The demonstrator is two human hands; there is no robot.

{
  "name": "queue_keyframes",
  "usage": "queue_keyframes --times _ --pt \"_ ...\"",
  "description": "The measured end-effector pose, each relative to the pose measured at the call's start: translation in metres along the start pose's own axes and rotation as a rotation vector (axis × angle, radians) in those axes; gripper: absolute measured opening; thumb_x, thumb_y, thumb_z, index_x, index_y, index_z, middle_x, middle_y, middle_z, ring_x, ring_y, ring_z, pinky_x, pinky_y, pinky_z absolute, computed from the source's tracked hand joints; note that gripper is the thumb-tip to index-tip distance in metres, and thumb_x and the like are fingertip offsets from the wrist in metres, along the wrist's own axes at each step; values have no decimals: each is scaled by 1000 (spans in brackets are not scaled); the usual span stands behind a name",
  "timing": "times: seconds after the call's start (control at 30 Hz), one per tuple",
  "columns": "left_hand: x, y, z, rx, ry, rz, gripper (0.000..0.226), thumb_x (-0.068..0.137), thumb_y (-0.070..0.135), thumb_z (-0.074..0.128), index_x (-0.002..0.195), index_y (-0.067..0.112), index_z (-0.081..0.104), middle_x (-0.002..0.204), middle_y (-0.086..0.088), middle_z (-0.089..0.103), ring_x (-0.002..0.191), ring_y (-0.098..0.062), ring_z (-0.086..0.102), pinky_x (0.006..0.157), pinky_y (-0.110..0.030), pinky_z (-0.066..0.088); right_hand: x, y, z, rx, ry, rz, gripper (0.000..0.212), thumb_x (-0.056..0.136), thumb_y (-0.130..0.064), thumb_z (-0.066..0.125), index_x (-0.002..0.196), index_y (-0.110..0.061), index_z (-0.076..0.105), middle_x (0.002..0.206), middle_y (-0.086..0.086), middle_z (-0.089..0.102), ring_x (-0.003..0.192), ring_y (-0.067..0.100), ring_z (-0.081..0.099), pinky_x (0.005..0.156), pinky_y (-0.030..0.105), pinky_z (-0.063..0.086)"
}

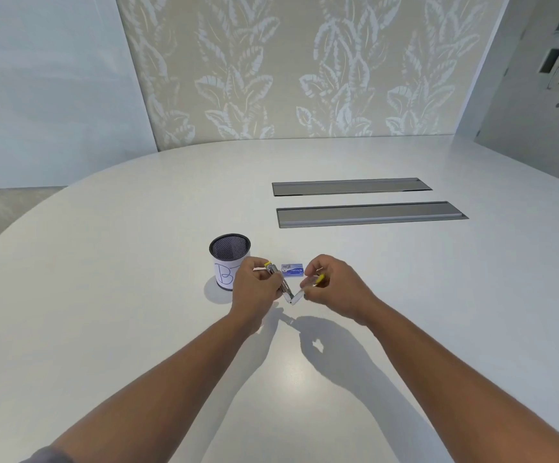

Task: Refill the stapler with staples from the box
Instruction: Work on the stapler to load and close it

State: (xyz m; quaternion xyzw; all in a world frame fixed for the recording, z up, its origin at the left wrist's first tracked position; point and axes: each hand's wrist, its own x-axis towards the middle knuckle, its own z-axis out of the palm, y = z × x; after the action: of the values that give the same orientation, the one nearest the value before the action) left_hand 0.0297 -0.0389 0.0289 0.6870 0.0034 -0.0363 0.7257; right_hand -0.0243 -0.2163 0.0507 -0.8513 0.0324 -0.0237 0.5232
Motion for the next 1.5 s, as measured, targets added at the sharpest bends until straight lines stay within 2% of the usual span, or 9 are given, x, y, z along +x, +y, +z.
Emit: queue_keyframes --times 0.23,0.4,0.57,0.7,0.77,0.87,1.17,1.33,1.5 --pt "-13 16 5 -247 -207 33 37 86 4 76 116 18 58 97 -13 73 92 -29 76 82 -39 62 -2 -8 14 134 139 -182 18 94 -37 70 109 -27 72 102 -4 73 79 9 62 73 24 51" --pt "-14 28 5 -280 -292 68 34 90 -4 70 116 15 58 99 -16 75 95 -32 74 88 -40 61 -4 -10 21 247 1 -128 42 101 -36 60 139 -20 53 111 2 70 80 12 66 73 27 54" --pt "-11 33 -3 -357 -396 21 13 102 8 57 113 13 63 106 -13 77 89 -28 74 75 -31 60 -2 -5 24 155 -29 -145 67 94 -46 67 150 -25 39 108 -3 68 74 7 59 68 22 49" --pt "-11 35 -3 -265 -341 24 34 109 31 43 104 13 71 106 -12 76 90 -28 71 78 -32 57 -6 -6 25 69 -30 -200 54 86 -57 68 134 -48 45 105 -21 68 84 4 61 76 18 49" --pt "-14 35 0 -155 -267 130 33 108 31 45 100 13 72 93 -3 75 80 -16 70 70 -25 55 -7 -10 29 20 -11 -250 44 87 -56 67 123 -43 47 104 -21 67 91 11 63 79 24 51" --pt "-17 36 3 -80 -174 293 28 106 19 49 94 6 70 77 11 68 66 -3 64 62 -16 50 -10 -13 33 -88 24 -309 54 92 -51 64 141 -34 49 111 -8 66 99 16 62 85 33 53" --pt "-14 36 -2 178 -148 454 29 101 34 53 81 15 59 66 14 57 63 -7 53 62 -19 44 -14 -18 35 -260 96 -425 23 97 -42 60 116 -28 58 97 -7 65 86 12 57 75 36 52" --pt "-10 45 -3 339 -130 438 46 101 45 45 73 9 46 62 6 45 61 -15 42 60 -39 40 -17 -23 33 -426 150 -432 30 100 -53 50 113 -28 56 94 -11 64 79 12 56 69 35 51" --pt "-6 55 -5 647 -180 448 48 100 53 39 65 21 41 56 10 45 55 -13 43 56 -34 39 -20 -30 31 -648 171 -411 40 102 -55 42 108 -17 53 85 -3 64 70 26 56 57 38 43"
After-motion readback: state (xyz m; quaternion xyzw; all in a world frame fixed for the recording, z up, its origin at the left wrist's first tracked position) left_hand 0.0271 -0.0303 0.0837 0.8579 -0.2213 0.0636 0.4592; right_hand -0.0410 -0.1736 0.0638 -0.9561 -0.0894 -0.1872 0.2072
